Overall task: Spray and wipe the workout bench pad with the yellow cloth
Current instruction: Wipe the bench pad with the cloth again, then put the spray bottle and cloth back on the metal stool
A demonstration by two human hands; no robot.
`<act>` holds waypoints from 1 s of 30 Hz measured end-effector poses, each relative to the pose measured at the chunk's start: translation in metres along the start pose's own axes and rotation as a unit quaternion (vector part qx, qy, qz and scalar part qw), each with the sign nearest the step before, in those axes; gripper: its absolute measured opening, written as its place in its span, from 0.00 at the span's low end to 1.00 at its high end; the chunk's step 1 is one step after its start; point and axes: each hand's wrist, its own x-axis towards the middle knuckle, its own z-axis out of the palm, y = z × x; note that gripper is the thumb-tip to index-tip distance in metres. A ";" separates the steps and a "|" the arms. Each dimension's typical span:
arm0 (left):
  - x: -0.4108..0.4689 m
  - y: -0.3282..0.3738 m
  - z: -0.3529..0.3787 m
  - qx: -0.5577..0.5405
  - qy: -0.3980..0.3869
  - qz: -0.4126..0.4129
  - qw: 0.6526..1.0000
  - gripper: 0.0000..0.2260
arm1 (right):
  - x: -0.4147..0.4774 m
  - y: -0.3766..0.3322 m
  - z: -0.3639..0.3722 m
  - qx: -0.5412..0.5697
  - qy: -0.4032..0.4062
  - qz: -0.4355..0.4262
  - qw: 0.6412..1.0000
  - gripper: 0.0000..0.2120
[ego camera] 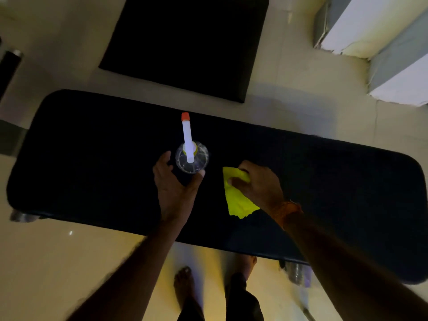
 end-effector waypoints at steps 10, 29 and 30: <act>0.041 0.058 0.023 -0.046 -0.013 -0.021 0.999 0.13 | -0.025 -0.008 -0.026 0.220 0.086 0.133 0.963 0.15; -0.179 0.240 -0.182 -0.080 -0.115 0.074 0.987 0.17 | -0.296 -0.151 -0.183 0.142 0.279 0.135 0.940 0.16; -0.195 0.244 -0.192 -0.076 -0.128 0.088 0.985 0.17 | -0.320 -0.158 -0.187 0.127 0.294 0.135 0.937 0.17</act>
